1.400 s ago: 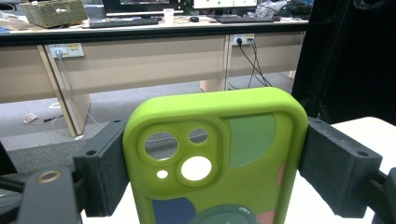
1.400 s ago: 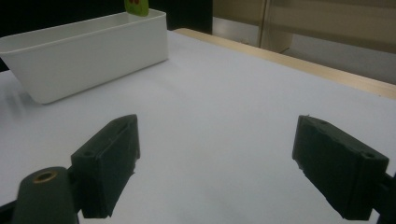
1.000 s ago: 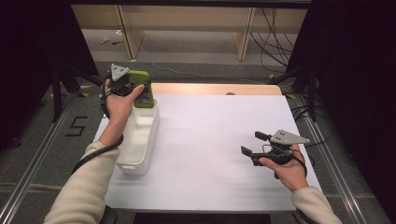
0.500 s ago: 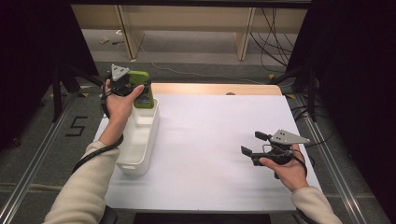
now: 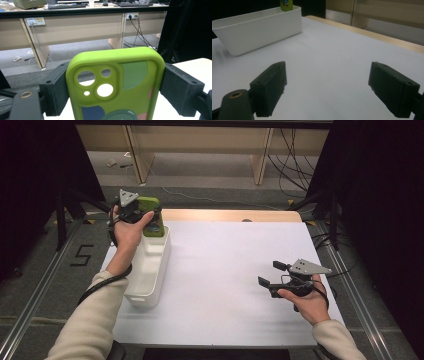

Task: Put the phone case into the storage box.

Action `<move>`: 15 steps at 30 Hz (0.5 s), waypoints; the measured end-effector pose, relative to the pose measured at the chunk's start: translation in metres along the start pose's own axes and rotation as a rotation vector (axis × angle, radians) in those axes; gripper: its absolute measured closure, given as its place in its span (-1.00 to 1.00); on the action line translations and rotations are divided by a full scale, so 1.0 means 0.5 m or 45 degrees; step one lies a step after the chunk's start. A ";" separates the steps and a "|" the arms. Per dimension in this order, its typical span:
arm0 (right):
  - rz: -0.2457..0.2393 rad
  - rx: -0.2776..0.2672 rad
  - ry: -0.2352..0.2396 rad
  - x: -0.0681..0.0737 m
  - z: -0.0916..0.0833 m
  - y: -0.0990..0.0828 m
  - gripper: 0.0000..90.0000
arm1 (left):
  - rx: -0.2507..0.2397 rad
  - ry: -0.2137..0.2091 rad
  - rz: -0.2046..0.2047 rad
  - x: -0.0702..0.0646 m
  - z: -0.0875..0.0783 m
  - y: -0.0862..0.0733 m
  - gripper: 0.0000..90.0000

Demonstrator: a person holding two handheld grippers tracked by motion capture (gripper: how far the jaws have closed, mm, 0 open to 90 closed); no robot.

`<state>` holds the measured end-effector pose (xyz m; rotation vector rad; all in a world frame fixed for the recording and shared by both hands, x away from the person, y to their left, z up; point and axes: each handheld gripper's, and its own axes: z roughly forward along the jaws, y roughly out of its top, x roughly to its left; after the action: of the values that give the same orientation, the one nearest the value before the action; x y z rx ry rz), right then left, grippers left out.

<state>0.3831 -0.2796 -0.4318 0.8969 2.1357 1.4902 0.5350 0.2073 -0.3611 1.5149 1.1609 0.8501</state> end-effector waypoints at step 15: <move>0.001 0.002 0.001 0.000 0.000 -0.001 -0.64 | 0.009 0.004 0.007 0.000 0.007 -0.004 -0.63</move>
<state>0.3831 -0.2797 -0.4321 0.8977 2.1381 1.4896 0.5378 0.2062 -0.3642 1.5238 1.1636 0.8535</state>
